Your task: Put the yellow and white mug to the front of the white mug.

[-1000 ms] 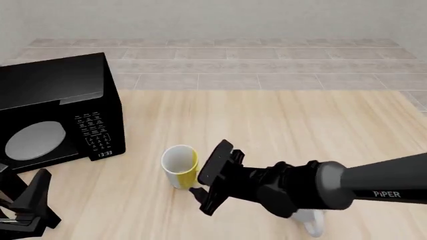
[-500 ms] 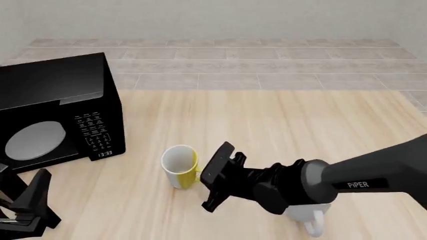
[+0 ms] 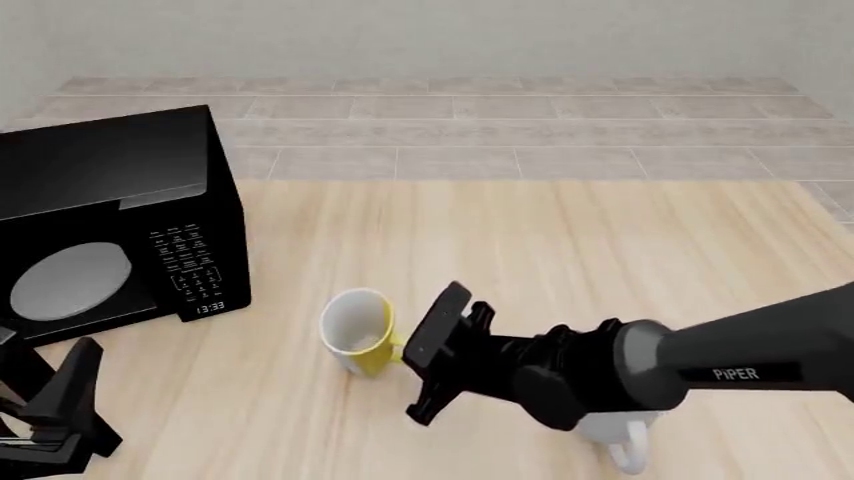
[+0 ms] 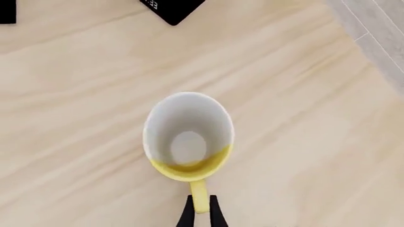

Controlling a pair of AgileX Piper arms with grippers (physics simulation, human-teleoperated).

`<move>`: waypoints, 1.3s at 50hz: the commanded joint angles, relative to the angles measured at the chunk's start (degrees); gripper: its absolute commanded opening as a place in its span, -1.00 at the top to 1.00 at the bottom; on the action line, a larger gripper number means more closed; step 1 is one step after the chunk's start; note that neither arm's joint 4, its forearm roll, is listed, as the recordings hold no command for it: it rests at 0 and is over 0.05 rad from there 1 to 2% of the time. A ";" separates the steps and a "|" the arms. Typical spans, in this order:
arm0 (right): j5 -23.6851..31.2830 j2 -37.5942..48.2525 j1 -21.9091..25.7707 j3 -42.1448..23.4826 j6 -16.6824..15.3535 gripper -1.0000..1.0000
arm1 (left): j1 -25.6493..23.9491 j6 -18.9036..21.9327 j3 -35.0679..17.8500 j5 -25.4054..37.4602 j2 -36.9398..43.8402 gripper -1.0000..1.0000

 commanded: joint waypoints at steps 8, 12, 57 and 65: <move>5.00 -9.56 -0.62 -0.38 -0.46 1.00 | -0.01 0.01 0.00 0.00 0.00 -1.00; 7.15 -12.58 -1.01 -1.06 -0.48 1.00 | 0.00 0.00 0.00 0.00 0.01 -1.00; 19.61 -19.55 -11.54 -9.73 5.45 1.00 | 0.01 0.00 0.00 0.00 0.00 -1.00; 20.16 -19.33 -13.94 -10.42 5.82 1.00 | 0.00 0.01 0.00 0.01 -0.01 -1.00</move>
